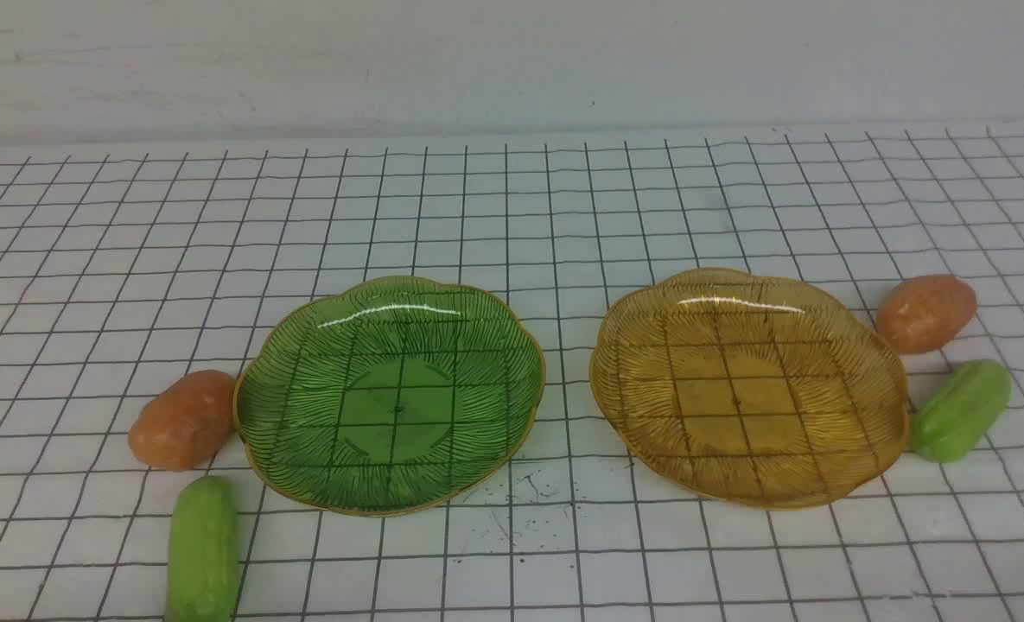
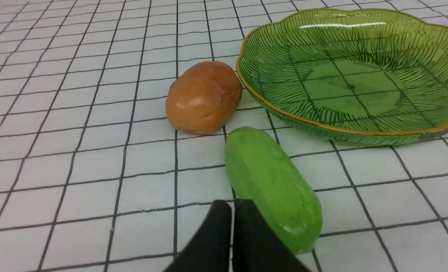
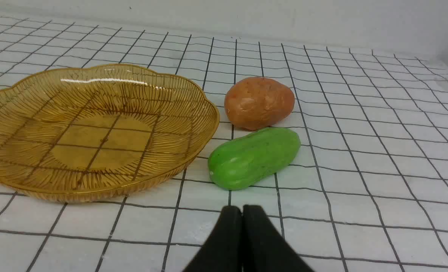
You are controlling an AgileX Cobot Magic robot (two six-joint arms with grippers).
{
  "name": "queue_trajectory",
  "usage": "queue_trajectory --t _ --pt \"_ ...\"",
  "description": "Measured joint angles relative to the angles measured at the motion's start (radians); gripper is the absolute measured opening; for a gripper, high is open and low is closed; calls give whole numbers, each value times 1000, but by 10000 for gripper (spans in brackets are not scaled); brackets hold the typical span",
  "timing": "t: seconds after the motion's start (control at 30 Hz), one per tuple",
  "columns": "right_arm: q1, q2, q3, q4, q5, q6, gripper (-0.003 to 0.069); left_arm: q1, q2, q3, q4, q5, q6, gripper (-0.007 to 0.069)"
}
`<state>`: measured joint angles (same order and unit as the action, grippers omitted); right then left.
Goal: Put different types of vegetables on the plate.
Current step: 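Put the green cucumber next to the left plate into that plate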
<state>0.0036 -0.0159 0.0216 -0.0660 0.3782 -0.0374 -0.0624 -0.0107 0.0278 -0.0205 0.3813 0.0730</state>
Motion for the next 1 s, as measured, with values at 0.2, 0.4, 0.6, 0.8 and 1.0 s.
queue_trajectory --t 0.2,0.4,0.6,0.8,1.0 --pt "0 0 0 0 0 0 -15 0 0 0 0 0 0 -8" --pt "0 0 0 0 0 0 -15 0 0 0 0 0 0 -8" --pt "0 0 0 0 0 0 -15 0 0 0 0 0 0 -8" --pt "0 0 0 0 0 0 -15 0 0 0 0 0 0 -8" --pt "0 0 0 0 0 0 -15 0 0 0 -72 -49 -1 -8"
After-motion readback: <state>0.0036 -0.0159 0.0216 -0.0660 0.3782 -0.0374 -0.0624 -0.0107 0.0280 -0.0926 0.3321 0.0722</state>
